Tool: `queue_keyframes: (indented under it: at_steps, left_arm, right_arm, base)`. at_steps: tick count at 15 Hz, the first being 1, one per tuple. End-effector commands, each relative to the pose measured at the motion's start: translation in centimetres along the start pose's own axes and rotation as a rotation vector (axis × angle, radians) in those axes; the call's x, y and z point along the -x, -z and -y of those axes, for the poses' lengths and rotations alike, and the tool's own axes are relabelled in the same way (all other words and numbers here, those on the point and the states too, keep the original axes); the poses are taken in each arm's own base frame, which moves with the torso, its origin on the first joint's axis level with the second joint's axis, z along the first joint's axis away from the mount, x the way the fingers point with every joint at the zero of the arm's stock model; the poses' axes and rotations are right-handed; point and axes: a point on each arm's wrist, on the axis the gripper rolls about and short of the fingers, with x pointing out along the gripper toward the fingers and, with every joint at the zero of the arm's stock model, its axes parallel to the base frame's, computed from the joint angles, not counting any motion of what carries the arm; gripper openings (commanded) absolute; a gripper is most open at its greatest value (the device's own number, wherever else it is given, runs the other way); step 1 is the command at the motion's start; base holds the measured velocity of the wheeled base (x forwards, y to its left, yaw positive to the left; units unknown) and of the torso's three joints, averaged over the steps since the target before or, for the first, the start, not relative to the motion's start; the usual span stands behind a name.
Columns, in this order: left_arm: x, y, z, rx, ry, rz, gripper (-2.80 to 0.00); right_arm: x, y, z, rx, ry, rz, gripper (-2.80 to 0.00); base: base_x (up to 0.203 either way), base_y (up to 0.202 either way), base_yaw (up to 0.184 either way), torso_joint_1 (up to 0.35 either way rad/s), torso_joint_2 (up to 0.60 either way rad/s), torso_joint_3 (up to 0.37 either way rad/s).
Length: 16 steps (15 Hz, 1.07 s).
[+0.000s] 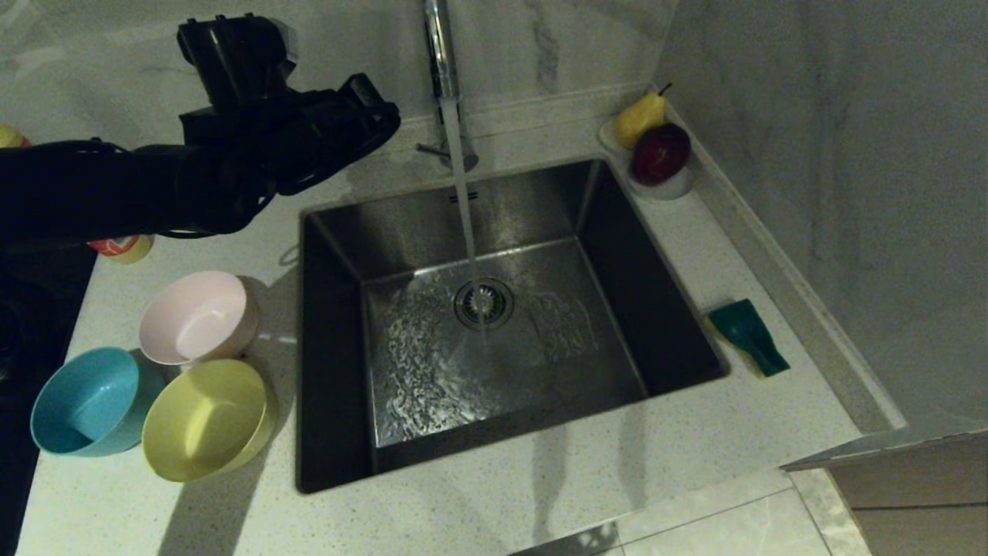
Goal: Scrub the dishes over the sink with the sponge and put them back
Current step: Turn on the faucet, then pick up a bowl and the sponge
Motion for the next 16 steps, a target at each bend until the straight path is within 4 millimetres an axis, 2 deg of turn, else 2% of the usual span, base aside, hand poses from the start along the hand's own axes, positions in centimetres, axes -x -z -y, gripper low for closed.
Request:
queue_keyframes:
  at_steps: [1,4,7,10,13,16]
  left_arm:
    - [1.7,-2.6,1.5,-0.004,0.013,0.059,-2.8]
    - [5.5,-5.9,3.7,-0.038,-0.092,0.148,-2.8]
    - [10.1,-7.3,4.9,-0.172,-0.21,0.152,-2.8]
    - [15.6,-6.3,4.5,-0.318,-0.386,0.095,-2.8]
    - [22.5,-5.1,4.2,-0.396,-0.507,0.081,-2.8]
    - [29.6,-4.5,4.5,-0.41,-0.572,0.147,-2.8]
  right_arm:
    - [0.0,0.0,0.0,0.0,0.0,-0.001,-2.8]
    - [0.0,0.0,0.0,0.0,0.0,0.001,-2.8]
    - [0.0,0.0,0.0,0.0,0.0,-0.001,-2.8]
    - [0.0,0.0,0.0,0.0,0.0,-0.001,-2.8]
    - [0.0,0.0,0.0,0.0,0.0,-0.001,-2.8]
    - [0.0,0.0,0.0,0.0,0.0,0.0,-2.8]
  base:
    - [0.0,0.0,0.0,0.0,0.0,0.0]
    - [0.0,0.0,0.0,0.0,0.0,0.0]
    - [0.0,0.0,0.0,0.0,0.0,0.0]
    - [0.0,0.0,0.0,0.0,0.0,0.0]
    - [0.0,0.0,0.0,0.0,0.0,0.0]
    - [0.0,0.0,0.0,0.0,0.0,0.0]
